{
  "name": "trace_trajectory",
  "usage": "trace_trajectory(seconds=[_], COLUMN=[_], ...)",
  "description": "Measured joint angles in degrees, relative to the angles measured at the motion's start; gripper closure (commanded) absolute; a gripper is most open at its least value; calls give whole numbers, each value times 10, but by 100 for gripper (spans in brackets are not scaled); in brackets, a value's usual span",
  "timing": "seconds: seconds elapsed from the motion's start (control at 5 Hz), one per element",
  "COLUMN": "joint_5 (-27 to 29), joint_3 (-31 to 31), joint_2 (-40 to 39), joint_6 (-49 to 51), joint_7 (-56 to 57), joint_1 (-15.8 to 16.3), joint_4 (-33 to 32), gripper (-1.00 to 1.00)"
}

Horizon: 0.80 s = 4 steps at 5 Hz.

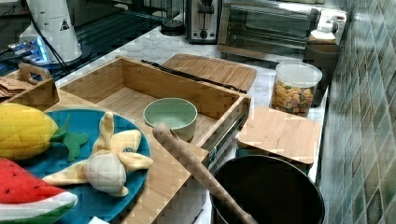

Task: Close the drawer.

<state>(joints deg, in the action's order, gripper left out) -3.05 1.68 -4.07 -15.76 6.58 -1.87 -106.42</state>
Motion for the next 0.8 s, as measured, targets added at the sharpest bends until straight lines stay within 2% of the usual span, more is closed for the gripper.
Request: trace_trajectory(seconds=[0.4,0.6,0.8], joint_5=[-1,4,4], joint_3=[0,0,0], joint_2=[-3,-3,-2], joint_6=[0,-5,-64], joint_7=[0,38,110], joint_1=[0,0,-1], joint_4=[-6,-11,-30], gripper=[100,100,100])
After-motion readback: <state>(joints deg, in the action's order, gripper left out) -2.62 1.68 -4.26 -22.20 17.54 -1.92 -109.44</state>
